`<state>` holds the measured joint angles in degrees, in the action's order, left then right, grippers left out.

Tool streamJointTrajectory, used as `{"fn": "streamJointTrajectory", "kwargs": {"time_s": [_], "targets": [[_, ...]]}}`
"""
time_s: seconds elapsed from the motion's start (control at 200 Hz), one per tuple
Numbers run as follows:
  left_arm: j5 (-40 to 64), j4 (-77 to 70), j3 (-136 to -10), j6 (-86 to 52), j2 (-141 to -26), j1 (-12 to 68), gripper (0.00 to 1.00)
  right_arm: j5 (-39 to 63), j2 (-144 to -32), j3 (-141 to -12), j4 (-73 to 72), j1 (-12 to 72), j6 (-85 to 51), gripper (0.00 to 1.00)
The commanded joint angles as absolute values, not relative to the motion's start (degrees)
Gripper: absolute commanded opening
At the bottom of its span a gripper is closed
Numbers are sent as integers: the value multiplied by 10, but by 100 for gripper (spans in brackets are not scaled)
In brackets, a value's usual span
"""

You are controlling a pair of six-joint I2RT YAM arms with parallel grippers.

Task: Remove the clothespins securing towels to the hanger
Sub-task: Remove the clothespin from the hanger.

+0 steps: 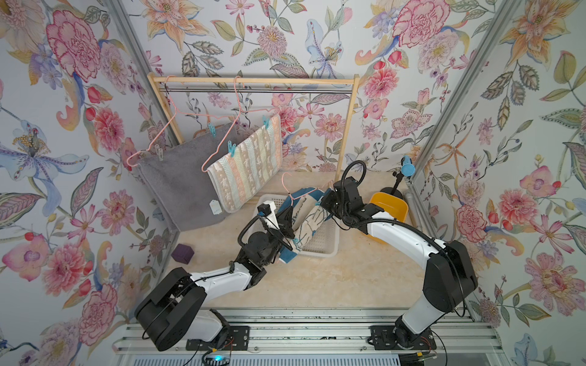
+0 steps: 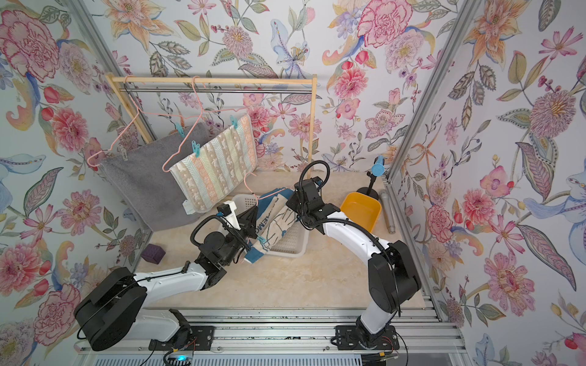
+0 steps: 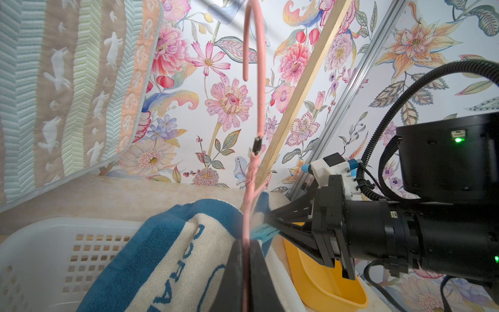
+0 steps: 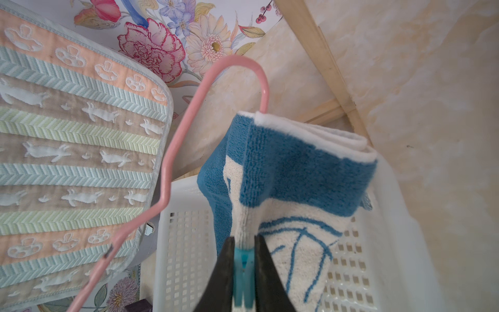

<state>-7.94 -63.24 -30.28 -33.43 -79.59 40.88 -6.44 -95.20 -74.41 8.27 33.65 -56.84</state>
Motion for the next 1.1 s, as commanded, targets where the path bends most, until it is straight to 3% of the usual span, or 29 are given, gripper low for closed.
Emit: {"fn": "streamJointTrajectory", "kwargs": {"time_s": [0.0, 0.746, 1.096], "targets": [[-93, -659, -308, -324, -788, 407, 0, -72, -942, -732, 84, 335, -564, 10], [-110, -640, -301, -310, -778, 407, 0, -91, -833, -659, 84, 298, -512, 10], [-111, -635, -302, -301, -777, 407, 0, -172, -711, -549, 156, 189, -417, 13]]}}
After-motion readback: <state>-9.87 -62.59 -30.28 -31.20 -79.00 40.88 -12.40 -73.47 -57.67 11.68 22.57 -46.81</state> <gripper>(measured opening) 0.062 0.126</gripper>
